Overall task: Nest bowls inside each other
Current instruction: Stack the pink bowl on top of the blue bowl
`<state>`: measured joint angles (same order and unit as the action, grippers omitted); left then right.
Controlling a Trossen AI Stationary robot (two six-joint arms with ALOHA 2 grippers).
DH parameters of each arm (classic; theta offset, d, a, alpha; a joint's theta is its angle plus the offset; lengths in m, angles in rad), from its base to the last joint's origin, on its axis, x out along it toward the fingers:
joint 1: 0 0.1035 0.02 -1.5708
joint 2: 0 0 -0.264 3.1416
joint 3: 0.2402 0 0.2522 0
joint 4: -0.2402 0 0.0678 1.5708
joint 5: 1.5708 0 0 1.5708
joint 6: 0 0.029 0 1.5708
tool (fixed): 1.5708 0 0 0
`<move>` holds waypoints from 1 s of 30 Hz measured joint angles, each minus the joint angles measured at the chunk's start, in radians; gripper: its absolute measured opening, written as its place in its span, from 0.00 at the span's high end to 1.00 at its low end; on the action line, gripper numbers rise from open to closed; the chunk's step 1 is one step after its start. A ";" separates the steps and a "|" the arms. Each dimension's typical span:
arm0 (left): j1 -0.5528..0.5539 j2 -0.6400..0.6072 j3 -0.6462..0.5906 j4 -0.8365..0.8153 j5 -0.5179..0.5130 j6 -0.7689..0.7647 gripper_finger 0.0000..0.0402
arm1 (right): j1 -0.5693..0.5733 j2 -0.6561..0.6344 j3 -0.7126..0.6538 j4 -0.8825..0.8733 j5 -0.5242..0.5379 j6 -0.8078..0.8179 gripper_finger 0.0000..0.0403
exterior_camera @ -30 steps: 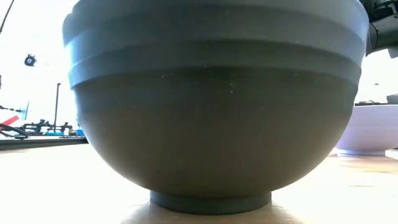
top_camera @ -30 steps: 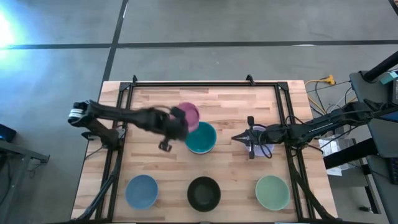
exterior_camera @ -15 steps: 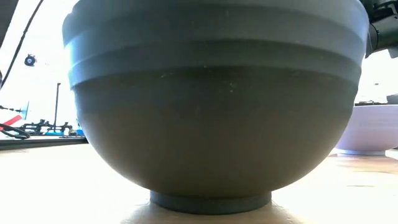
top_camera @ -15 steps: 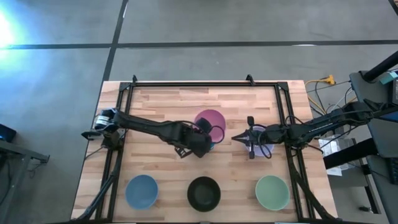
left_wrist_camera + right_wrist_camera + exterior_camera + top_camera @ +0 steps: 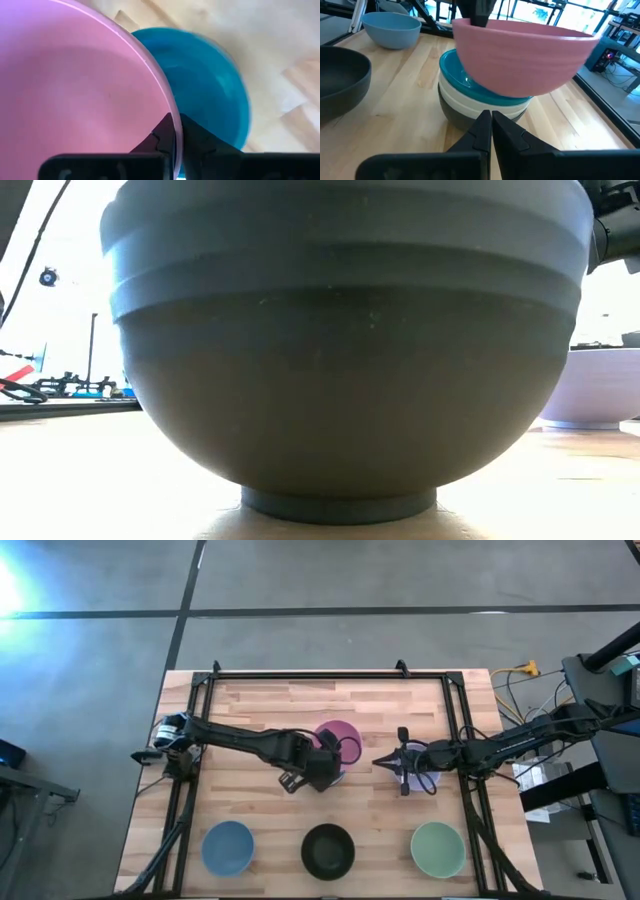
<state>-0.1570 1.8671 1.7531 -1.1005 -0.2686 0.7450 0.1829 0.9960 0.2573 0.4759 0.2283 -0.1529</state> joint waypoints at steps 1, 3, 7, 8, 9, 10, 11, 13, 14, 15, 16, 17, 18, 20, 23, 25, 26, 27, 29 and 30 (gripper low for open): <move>0.000 0.000 0.000 -0.001 0.019 0.000 1.00 | 0.000 0.000 0.000 0.000 0.000 0.001 0.98; 0.000 0.000 0.000 -0.001 0.028 -0.001 1.00 | 0.000 0.000 0.000 0.000 0.000 0.001 0.98; 0.000 0.000 -0.001 -0.006 0.029 -0.001 1.00 | 0.000 0.000 0.000 0.002 0.000 0.003 0.98; 0.000 0.000 -0.001 -0.013 0.029 -0.001 1.00 | 0.000 -0.001 0.000 0.002 0.000 0.003 0.98; 0.000 0.000 -0.001 -0.021 0.029 -0.003 1.00 | 0.000 -0.001 0.000 0.002 0.000 0.003 0.98; 0.000 0.000 -0.001 -0.024 0.033 -0.004 1.00 | 0.000 -0.001 0.000 0.002 0.000 0.003 0.98; 0.000 0.000 -0.001 -0.026 0.041 -0.004 1.00 | 0.000 -0.001 0.000 0.002 0.000 0.003 0.98; 0.002 0.000 -0.002 -0.030 0.055 -0.004 1.00 | 0.000 -0.001 0.000 0.002 0.000 0.003 0.98; 0.002 -0.001 -0.002 -0.031 0.055 -0.004 1.00 | 0.000 -0.001 0.000 0.002 0.000 0.003 0.98; 0.002 -0.001 -0.003 -0.035 0.055 -0.005 1.00 | 0.000 -0.001 0.000 0.003 0.000 0.003 0.98; 0.002 -0.001 -0.003 -0.038 0.057 -0.004 1.00 | 0.000 -0.001 0.000 0.003 0.000 0.003 0.98; 0.002 -0.001 -0.003 -0.043 0.058 -0.004 1.00 | 0.000 -0.001 0.000 0.003 0.000 0.003 0.98; 0.002 -0.001 -0.003 -0.045 0.058 -0.004 1.00 | 0.000 -0.001 0.000 0.003 0.000 0.002 0.98; 0.002 -0.001 0.003 -0.041 0.044 -0.004 1.00 | 0.000 -0.001 0.000 0.006 0.000 0.002 0.98; 0.001 -0.002 0.005 0.002 -0.049 -0.003 1.00 | 0.000 -0.001 0.000 0.007 0.000 0.002 0.98; 0.007 -0.002 0.005 0.002 -0.052 0.003 1.00 | 0.000 -0.001 0.000 0.008 0.000 0.000 0.98; 0.010 -0.002 0.005 0.004 -0.032 0.004 1.00 | 0.000 -0.001 0.000 0.009 0.000 0.000 0.98; 0.014 -0.002 0.005 0.007 0.001 0.004 1.00 | 0.000 -0.001 0.000 0.009 0.000 0.000 0.98; 0.018 0.005 0.004 0.005 0.058 0.004 1.00 | 0.000 -0.001 0.000 0.009 0.000 0.001 0.98; 0.018 0.007 0.003 0.004 0.066 0.003 1.00 | 0.000 -0.001 0.000 0.009 0.000 0.000 0.98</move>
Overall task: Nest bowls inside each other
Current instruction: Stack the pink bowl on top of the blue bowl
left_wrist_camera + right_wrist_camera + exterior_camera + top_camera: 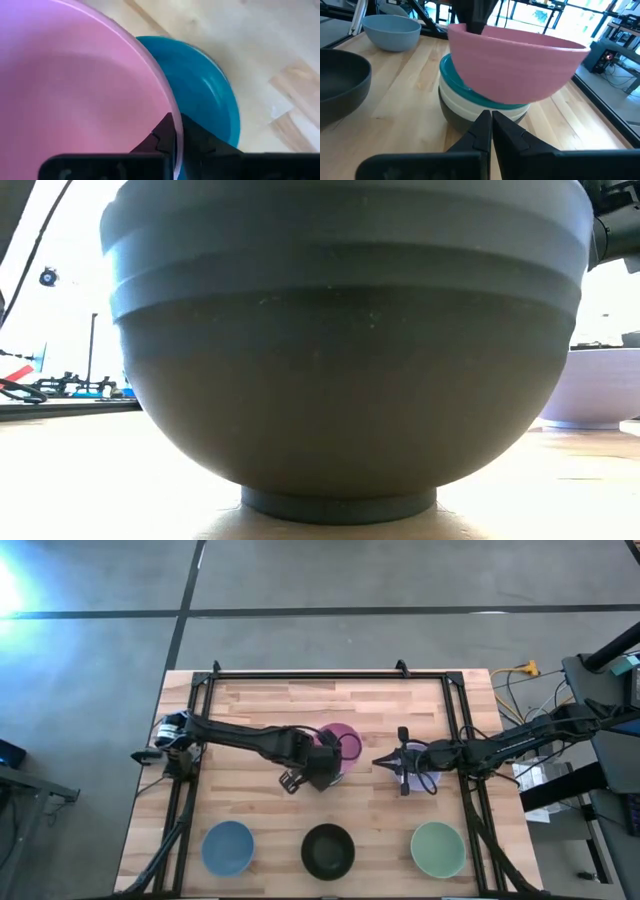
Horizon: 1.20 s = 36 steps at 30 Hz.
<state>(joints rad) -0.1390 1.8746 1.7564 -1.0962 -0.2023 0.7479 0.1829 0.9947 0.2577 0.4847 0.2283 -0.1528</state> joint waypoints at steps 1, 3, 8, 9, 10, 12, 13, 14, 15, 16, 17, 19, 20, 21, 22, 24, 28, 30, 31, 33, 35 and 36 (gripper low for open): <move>0.000 0.001 -0.001 -0.001 -0.009 0.001 1.00 | 0.000 0.000 0.000 0.000 0.000 0.000 0.98; -0.001 0.002 -0.001 -0.004 -0.047 0.002 1.00 | 0.000 0.000 0.000 0.000 0.000 -0.001 0.98; 0.003 -0.001 0.010 -0.003 -0.068 0.001 1.00 | 0.000 0.000 0.000 0.000 0.000 -0.002 0.98; 0.003 -0.003 0.012 -0.007 -0.039 0.001 1.00 | 0.000 0.000 0.000 0.001 0.000 -0.002 0.98; 0.002 -0.004 0.011 -0.015 -0.011 0.002 1.00 | 0.000 0.000 0.000 0.001 0.000 -0.002 0.98; 0.001 0.000 0.010 -0.023 0.004 0.002 1.00 | 0.000 0.000 0.000 0.001 0.000 -0.003 0.98; 0.000 0.001 0.010 -0.029 -0.001 0.001 1.00 | 0.000 0.000 0.000 0.001 0.000 -0.004 0.98; 0.001 0.001 0.010 -0.045 -0.006 0.000 1.00 | 0.000 0.000 0.000 0.001 0.000 -0.004 0.98; 0.002 0.002 0.012 -0.063 -0.011 -0.005 1.00 | 0.000 0.000 0.000 0.001 0.000 -0.004 0.98; 0.002 0.001 0.014 -0.073 -0.013 -0.007 1.00 | 0.000 0.000 0.000 0.001 0.000 -0.004 0.98; 0.003 0.001 0.016 -0.076 -0.012 -0.007 1.00 | 0.000 0.000 0.000 0.001 0.000 -0.004 0.98; 0.003 0.001 0.020 -0.099 -0.005 -0.008 1.00 | 0.000 0.000 0.000 0.001 0.000 -0.004 0.98; 0.002 0.000 0.022 -0.120 0.010 -0.009 1.00 | 0.000 0.000 0.000 0.001 0.000 -0.004 0.98; 0.002 0.001 0.022 -0.131 0.018 -0.009 1.00 | 0.000 0.000 0.000 0.001 0.000 -0.004 0.98; 0.002 0.001 0.022 -0.132 0.027 -0.009 1.00 | 0.000 0.000 0.000 0.001 0.000 -0.004 0.98; 0.002 0.002 0.020 -0.139 0.058 -0.009 1.00 | 0.000 0.000 0.000 0.000 0.000 -0.004 0.98; 0.002 0.008 0.019 -0.147 0.083 -0.009 1.00 | 0.000 0.000 0.000 0.000 0.000 -0.004 0.98; 0.002 0.008 0.019 -0.154 0.093 -0.009 1.00 | 0.000 0.000 0.000 0.001 0.000 -0.004 0.98; 0.002 0.008 0.019 -0.152 0.098 -0.009 1.00 | 0.000 0.000 0.000 0.001 0.000 -0.004 0.98; 0.002 0.008 0.018 -0.153 0.110 -0.009 1.00 | 0.000 0.000 0.000 0.001 0.000 -0.004 0.98; 0.002 0.008 0.017 -0.155 0.116 -0.008 1.00 | 0.000 0.000 0.000 0.001 0.000 -0.004 0.98; 0.002 0.008 0.017 -0.155 0.120 -0.008 1.00 | 0.000 0.000 0.000 0.001 0.000 -0.004 0.98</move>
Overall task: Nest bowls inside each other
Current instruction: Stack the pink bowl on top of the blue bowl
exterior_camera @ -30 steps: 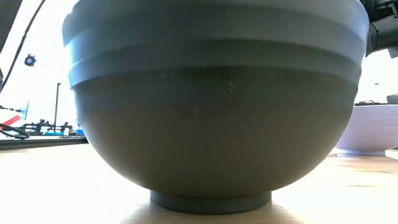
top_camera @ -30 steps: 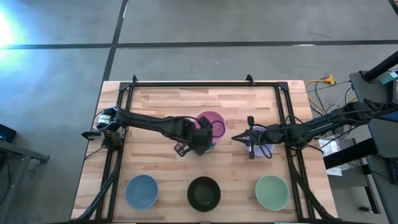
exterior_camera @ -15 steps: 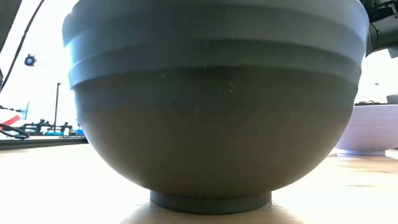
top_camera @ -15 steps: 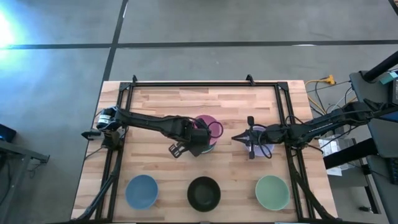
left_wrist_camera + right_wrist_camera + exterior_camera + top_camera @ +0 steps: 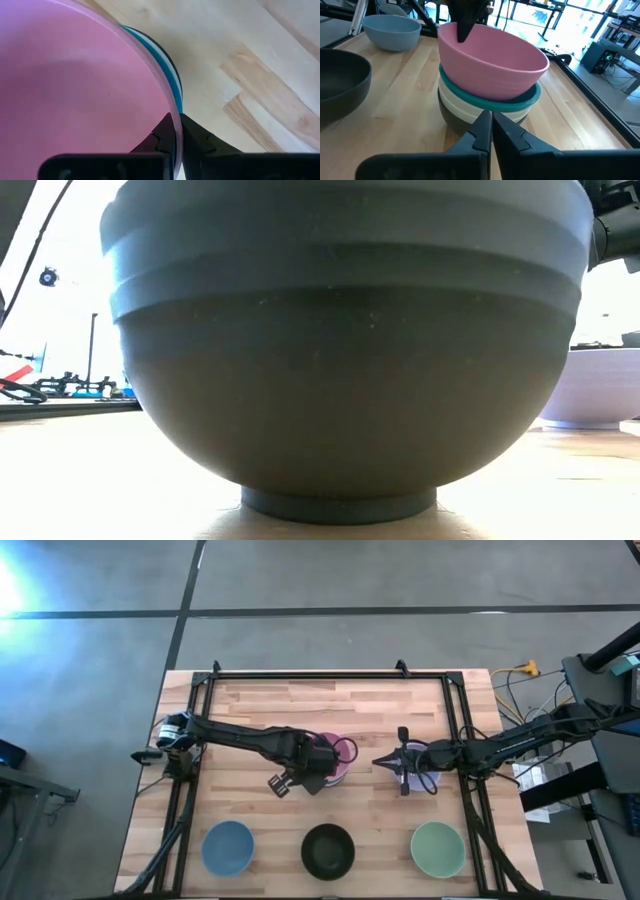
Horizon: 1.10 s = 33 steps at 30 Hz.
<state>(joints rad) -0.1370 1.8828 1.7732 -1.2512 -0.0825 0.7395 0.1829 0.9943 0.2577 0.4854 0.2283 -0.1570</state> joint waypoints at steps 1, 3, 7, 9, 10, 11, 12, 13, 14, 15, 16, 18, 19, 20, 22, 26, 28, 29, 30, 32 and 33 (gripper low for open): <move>0.000 0.000 0.000 -0.002 0.002 0.000 1.00 | 0.000 0.000 0.000 0.000 0.000 0.000 0.98; 0.000 0.000 -0.001 -0.011 0.003 0.004 1.00 | 0.000 0.000 0.000 0.000 0.000 0.000 0.98; 0.000 0.000 -0.005 -0.021 0.003 0.008 1.00 | 0.000 0.000 0.000 0.000 0.000 0.000 0.98; 0.002 0.000 -0.009 -0.024 0.005 0.011 1.00 | 0.000 0.000 0.000 0.000 0.000 0.000 0.98; 0.003 0.000 -0.011 -0.024 0.007 0.014 1.00 | 0.000 0.000 0.000 0.000 0.000 0.000 0.98; 0.005 0.000 -0.013 -0.024 0.011 0.024 1.00 | 0.000 0.000 0.000 0.000 0.000 0.000 0.98; 0.006 0.000 -0.014 -0.023 0.018 0.028 1.00 | 0.000 0.000 0.000 0.001 0.000 0.000 0.98; 0.008 0.000 -0.014 -0.023 0.022 0.031 1.00 | 0.000 0.000 0.000 0.001 0.000 0.000 0.98; 0.009 0.000 -0.014 -0.021 0.021 0.031 1.00 | 0.000 0.000 0.000 0.002 0.000 0.000 0.98; 0.011 0.000 -0.014 -0.016 0.021 0.031 1.00 | 0.000 0.000 0.000 0.003 0.000 0.000 0.98; 0.011 0.000 -0.014 -0.013 0.021 0.032 1.00 | 0.000 0.000 0.000 0.003 0.000 0.000 0.98; 0.012 0.000 -0.014 -0.014 0.021 0.032 1.00 | 0.000 0.000 0.000 0.003 0.000 0.000 0.98; 0.013 0.000 -0.014 -0.013 0.021 0.031 1.00 | 0.000 0.000 0.000 0.003 0.000 0.000 0.98; 0.013 0.000 -0.014 -0.012 0.021 0.030 1.00 | 0.000 0.000 0.000 0.003 0.000 0.000 0.98; 0.013 0.000 -0.015 -0.011 0.021 0.028 1.00 | 0.000 0.000 0.000 0.003 0.000 0.000 0.98; 0.013 0.000 -0.015 -0.006 0.024 0.027 1.00 | 0.000 0.000 0.000 0.003 0.000 0.000 0.98; 0.013 0.000 -0.015 -0.006 0.025 0.026 1.00 | 0.000 0.000 0.000 0.003 0.000 0.000 0.98; 0.013 0.000 -0.015 -0.006 0.026 0.020 1.00 | 0.000 0.000 0.000 0.003 0.000 0.000 0.98; 0.013 0.000 -0.015 -0.006 0.026 0.013 1.00 | 0.000 0.000 0.000 0.003 0.000 0.000 0.98; 0.013 0.000 -0.015 -0.007 0.027 0.000 0.98 | 0.000 0.000 0.000 0.003 0.000 0.000 0.98; 0.013 0.000 -0.015 -0.008 0.027 0.000 0.97 | 0.000 0.000 0.000 0.003 0.000 0.000 0.98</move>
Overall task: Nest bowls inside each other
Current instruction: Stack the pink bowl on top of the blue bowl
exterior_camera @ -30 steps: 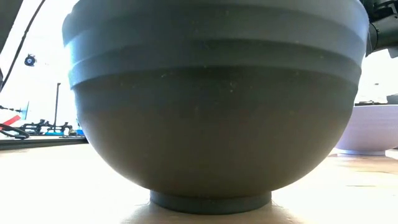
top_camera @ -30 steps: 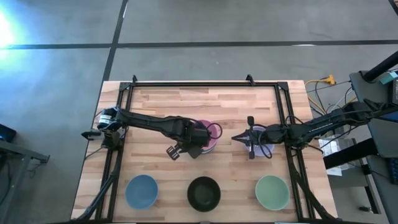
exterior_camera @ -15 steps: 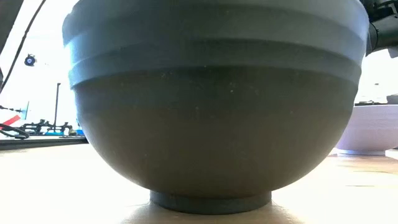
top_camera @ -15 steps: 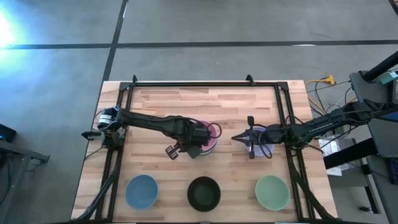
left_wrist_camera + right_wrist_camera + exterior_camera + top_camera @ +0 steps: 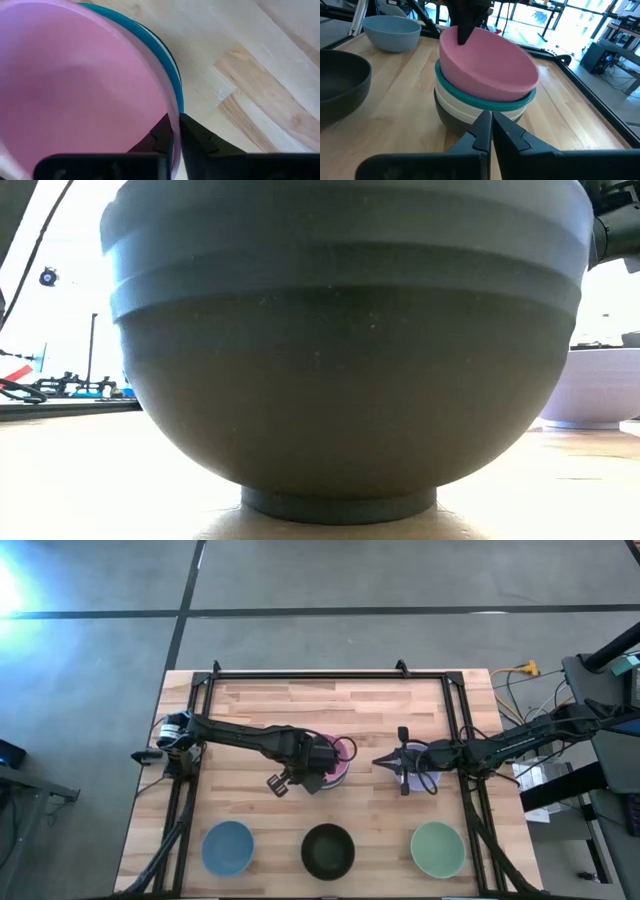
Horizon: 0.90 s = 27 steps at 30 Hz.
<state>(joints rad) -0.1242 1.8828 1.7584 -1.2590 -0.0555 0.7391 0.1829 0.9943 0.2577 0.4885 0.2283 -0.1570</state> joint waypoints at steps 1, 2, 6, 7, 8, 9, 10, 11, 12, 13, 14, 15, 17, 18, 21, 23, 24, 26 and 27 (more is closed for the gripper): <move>0.000 0.000 0.000 0.000 0.000 0.000 0.95 | 0.000 0.000 0.000 0.000 0.000 0.000 0.98; 0.000 0.000 0.000 0.000 0.000 0.000 0.92 | 0.000 0.000 0.000 0.000 0.000 0.000 0.98; 0.000 0.000 0.000 -0.007 0.002 -0.003 0.82 | 0.000 0.000 0.000 0.000 0.000 0.000 0.98; 0.000 0.000 0.000 -0.007 0.002 -0.006 0.80 | 0.000 0.000 0.000 0.000 0.000 0.000 0.98; 0.000 0.000 0.000 -0.007 0.002 -0.014 0.78 | 0.000 0.000 0.000 0.000 0.000 0.000 0.98; 0.000 0.000 0.000 -0.006 0.002 -0.024 0.75 | 0.000 0.000 0.000 0.000 0.000 0.000 0.98; 0.000 0.000 0.000 -0.006 0.002 -0.027 0.74 | 0.000 0.000 0.000 0.000 0.000 0.000 0.98; 0.000 0.000 0.000 -0.007 0.002 -0.027 0.72 | 0.000 0.000 0.000 0.000 0.000 0.000 0.98; 0.000 0.000 0.000 -0.007 0.002 -0.028 0.70 | 0.000 0.000 0.000 0.000 0.000 0.000 0.98; 0.000 0.000 0.000 -0.007 0.002 -0.028 0.69 | 0.000 0.000 0.000 0.000 0.000 0.000 0.98; 0.000 -0.001 0.002 -0.010 0.001 -0.031 0.68 | 0.000 0.000 0.000 0.000 0.000 0.000 0.98; 0.000 -0.001 0.009 -0.017 0.000 -0.039 0.67 | 0.000 0.000 0.000 0.000 0.000 0.000 0.98; 0.000 -0.004 0.027 -0.031 -0.010 -0.054 0.66 | 0.000 0.000 0.000 0.000 0.000 0.000 0.98; 0.000 -0.006 0.037 -0.046 -0.017 -0.055 0.66 | 0.000 0.000 0.000 0.000 0.000 0.000 0.98; 0.000 -0.019 0.050 -0.070 -0.045 -0.074 0.66 | 0.000 0.000 0.000 -0.001 0.000 0.000 0.98; 0.000 -0.025 0.052 -0.067 -0.055 -0.082 0.66 | 0.000 0.000 0.000 -0.003 0.000 0.000 0.98; 0.000 -0.028 0.051 -0.068 -0.055 -0.086 0.66 | 0.000 0.000 0.000 -0.005 0.000 0.000 0.98; 0.000 -0.030 0.051 -0.063 -0.076 -0.099 0.66 | 0.000 0.000 0.000 -0.004 0.000 0.000 0.98; 0.000 -0.031 0.051 -0.060 -0.095 -0.103 0.66 | 0.000 0.000 0.000 -0.004 0.000 0.000 0.98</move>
<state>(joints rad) -0.1238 1.8523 1.8095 -1.3185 -0.1502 0.6357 0.1826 0.9944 0.2581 0.4840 0.2287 -0.1574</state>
